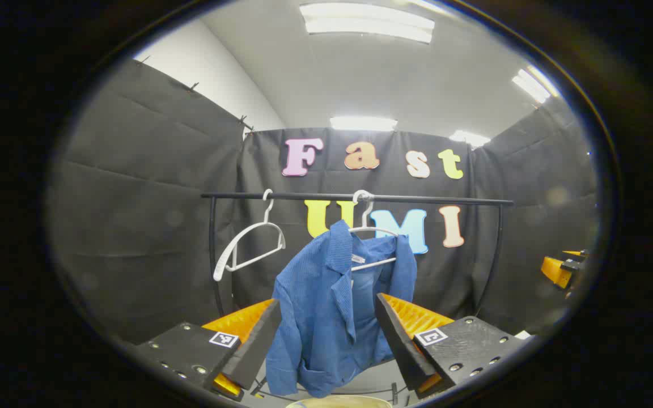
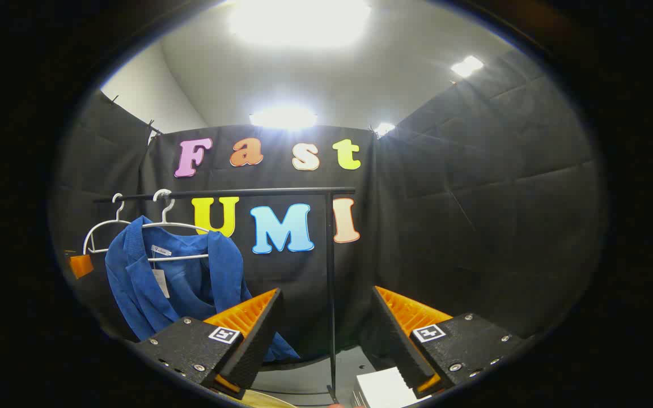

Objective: Grasp the clothes on the hanger with both hands and then place them into the laundry hamper below.

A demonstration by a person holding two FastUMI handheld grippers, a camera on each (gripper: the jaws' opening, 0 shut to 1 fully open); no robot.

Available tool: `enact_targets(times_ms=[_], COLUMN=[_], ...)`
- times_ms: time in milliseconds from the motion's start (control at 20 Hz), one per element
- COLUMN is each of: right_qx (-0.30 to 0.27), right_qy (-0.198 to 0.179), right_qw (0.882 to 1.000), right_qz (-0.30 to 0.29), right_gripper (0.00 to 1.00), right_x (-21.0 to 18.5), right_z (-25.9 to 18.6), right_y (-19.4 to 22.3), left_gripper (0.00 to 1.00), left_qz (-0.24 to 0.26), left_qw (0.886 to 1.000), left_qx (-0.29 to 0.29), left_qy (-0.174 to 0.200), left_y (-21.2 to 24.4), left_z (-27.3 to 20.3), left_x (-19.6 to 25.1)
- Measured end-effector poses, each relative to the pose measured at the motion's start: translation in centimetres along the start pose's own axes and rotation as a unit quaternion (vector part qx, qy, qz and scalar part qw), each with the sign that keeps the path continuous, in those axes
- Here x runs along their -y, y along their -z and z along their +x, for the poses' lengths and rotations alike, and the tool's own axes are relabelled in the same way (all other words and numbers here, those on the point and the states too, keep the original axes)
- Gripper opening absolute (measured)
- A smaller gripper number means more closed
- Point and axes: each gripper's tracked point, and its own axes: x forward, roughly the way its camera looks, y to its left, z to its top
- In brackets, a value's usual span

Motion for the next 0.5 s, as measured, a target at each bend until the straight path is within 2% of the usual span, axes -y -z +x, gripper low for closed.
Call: enact_targets(times_ms=[300, 500], right_qx=[-0.002, -0.002], right_qy=[-0.015, -0.010], right_qw=[1.000, 1.000], right_qz=[-0.015, -0.010], right_gripper=[0.95, 0.95], right_x=[0.0, 0.2], right_z=[0.2, 0.5], right_y=[0.1, 0.5], left_gripper=[0.96, 0.96], left_qz=[-0.002, 0.023], left_qw=[1.000, 1.000], left_qx=[-0.008, -0.014], left_qy=[-0.006, -0.008], left_y=[0.6, 1.0], left_z=[0.1, -0.3], left_x=[0.5, 1.2])
